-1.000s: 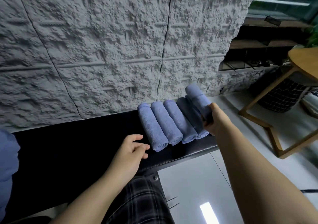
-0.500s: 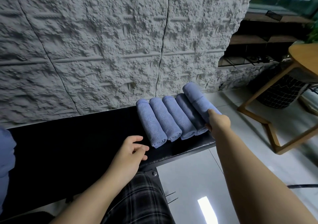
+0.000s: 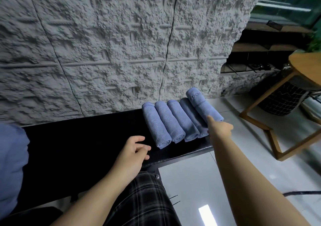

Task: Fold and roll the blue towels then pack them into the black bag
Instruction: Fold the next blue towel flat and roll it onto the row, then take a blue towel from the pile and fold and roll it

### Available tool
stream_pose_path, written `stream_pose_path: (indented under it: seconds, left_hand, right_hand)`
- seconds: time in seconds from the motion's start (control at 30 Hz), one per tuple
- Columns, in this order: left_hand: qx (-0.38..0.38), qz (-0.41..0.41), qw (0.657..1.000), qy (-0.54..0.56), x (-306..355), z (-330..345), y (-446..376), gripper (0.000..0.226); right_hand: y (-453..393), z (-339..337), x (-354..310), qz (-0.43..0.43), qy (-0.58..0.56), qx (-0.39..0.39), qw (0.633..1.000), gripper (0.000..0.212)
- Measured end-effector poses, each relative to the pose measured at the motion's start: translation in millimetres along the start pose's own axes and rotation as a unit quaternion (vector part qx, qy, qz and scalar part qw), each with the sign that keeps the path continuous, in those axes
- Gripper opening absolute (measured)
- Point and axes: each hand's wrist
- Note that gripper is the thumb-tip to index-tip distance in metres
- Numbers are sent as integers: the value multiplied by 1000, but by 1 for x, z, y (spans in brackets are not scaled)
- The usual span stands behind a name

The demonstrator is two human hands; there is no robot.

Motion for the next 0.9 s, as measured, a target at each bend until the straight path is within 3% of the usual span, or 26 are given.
stream_pose_path:
  seconds: [0.07,0.23,0.33,0.43,0.6,0.7,0.77,0.9]
  left_hand:
    - [4,6,1000,-3,-2,-4,2,24]
    - [20,30,999,-34,-13,-21,9,23]
    - [18,95,982,-160,-18,-40,21,29]
    - [31,160,945,-283,-22,-65,36,38]
    - [105,148,911,-370,-41,-118,56,43]
    - [165,183,857,-453,-59,-155,66,41]
    - [216,214,819,-486,-70,-178,71,42]
    - [326,159,806,-468,-75,-214,76,52]
  right_hand:
    - [25,-2,2,-35,-2,27,999,73]
    - [97,16,21,-168,-127,19,977,66]
    - [138,28,30,-220,-144,26,964,58]
    - [174,46,43,-272,-140,5,952,54]
    - [223,79,68,-385,-66,-117,913,57]
    - [241,91,77,-449,-28,-170,877,61]
    - [248,95,84,-495,17,-181,850,61]
    - [252,101,96,-576,124,-179,788,54]
Point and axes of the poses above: each hand's wrist, its own y-axis away from the middle knuckle, its own z-axis out of the palm, x = y × z, and after that the axes turned 10 degrees about y, right-handed
